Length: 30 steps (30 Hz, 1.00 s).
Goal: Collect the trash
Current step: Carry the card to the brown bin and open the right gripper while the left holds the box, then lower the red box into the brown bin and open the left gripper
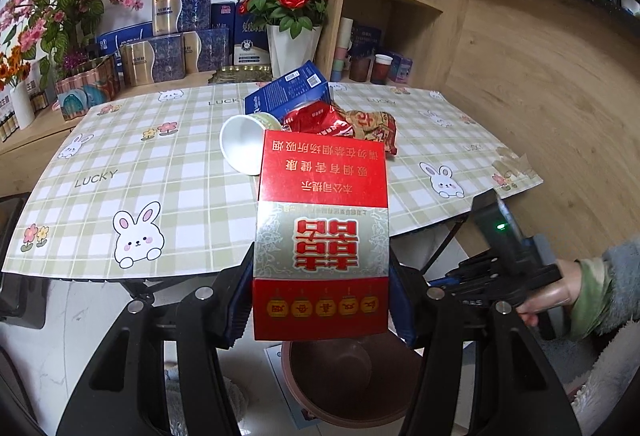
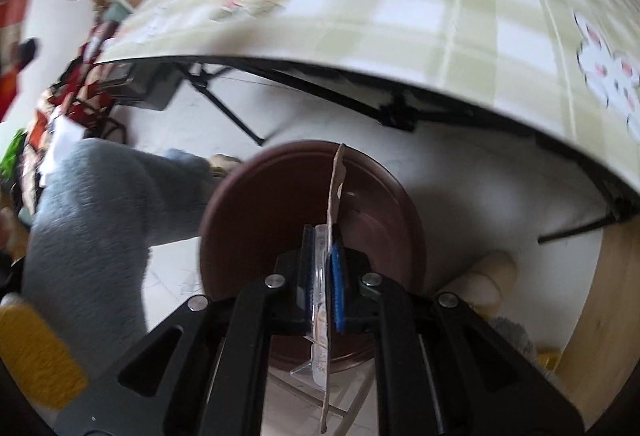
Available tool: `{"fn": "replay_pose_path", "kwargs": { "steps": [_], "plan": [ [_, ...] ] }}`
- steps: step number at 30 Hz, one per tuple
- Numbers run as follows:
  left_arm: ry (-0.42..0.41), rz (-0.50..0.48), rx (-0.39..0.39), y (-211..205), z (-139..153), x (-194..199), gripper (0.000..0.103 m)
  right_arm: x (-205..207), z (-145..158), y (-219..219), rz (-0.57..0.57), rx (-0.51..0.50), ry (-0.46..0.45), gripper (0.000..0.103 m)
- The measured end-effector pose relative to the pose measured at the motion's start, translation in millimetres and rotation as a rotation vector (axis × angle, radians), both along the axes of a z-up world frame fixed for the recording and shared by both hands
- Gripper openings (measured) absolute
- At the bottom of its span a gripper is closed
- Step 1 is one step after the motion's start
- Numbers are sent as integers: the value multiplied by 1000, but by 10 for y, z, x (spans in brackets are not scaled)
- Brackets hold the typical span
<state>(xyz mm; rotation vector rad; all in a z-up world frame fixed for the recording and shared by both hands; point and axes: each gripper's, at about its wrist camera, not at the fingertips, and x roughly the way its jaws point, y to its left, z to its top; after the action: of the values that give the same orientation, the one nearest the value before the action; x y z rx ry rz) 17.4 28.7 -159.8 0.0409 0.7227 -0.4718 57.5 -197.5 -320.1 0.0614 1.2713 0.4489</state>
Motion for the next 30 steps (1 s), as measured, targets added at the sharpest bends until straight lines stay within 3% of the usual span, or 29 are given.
{"fn": "replay_pose_path", "kwargs": {
  "steps": [5,13,17,21,26,30],
  "plan": [
    [19,-7,-3,-35,-77,20,56,12,-262,-95,-111,6,56,11],
    [41,-22,13,-76,-168,37,56,56,-348,-259,-160,-37,82,12],
    [47,-32,33,-114,-224,25,56,53,-243,-365,-205,-14,65,31],
    [56,-42,41,-137,-276,20,56,-16,-8,-386,-205,-5,-10,33],
    [68,-49,43,-150,-319,15,56,-108,307,-428,-205,-3,-105,45],
    [76,-53,46,-164,-350,12,56,-162,601,-498,-220,-11,-204,67]
  ]
}}
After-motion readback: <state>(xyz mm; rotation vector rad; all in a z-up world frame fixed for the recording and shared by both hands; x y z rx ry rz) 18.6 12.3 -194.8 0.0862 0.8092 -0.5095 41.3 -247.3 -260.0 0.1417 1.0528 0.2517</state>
